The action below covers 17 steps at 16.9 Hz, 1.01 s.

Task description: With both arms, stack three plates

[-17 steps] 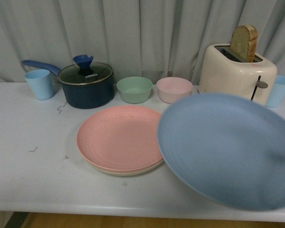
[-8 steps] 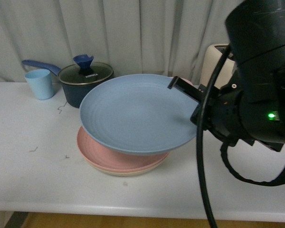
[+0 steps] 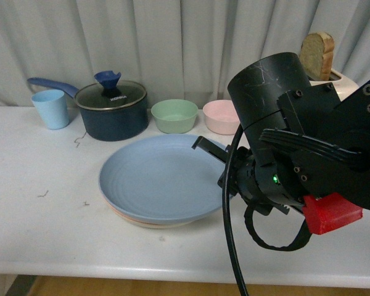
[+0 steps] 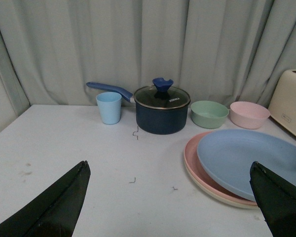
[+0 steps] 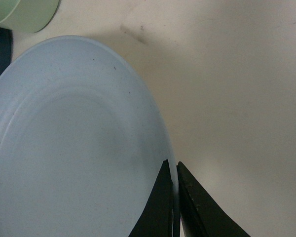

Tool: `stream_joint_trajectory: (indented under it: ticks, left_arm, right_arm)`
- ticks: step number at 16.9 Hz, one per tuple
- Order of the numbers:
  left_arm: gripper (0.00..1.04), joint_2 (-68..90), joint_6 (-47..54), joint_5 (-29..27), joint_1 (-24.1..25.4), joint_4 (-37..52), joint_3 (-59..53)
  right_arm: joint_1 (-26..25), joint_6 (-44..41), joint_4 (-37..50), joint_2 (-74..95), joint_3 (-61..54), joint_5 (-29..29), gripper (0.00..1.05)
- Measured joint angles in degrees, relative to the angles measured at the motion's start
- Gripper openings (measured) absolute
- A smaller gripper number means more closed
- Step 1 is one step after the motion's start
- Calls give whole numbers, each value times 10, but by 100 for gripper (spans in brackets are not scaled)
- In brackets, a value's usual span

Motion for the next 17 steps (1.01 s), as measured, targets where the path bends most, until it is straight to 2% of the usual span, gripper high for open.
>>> stream_joint_trajectory:
  ticks: [7, 8, 9, 11, 12, 17]
  left_arm:
    - [98, 0, 0, 0, 0, 0, 0]
    - [98, 0, 0, 0, 0, 0, 0]
    - [98, 0, 0, 0, 0, 0, 0]
    - [98, 0, 0, 0, 0, 0, 0]
    - [98, 0, 0, 0, 0, 0, 0]
    - [98, 0, 0, 0, 0, 0, 0]
  right_arm:
    - [-8, 7, -9, 59, 57, 4, 3]
    - [-12, 4, -4, 59, 57, 6, 7]
    - [-15, 3, 5, 59, 57, 12, 20]
    - [-19, 3, 18, 58, 50, 13, 38]
    - [-21, 3, 26, 58, 40, 13, 52]
    - [-31, -7, 108, 18, -38, -19, 96]
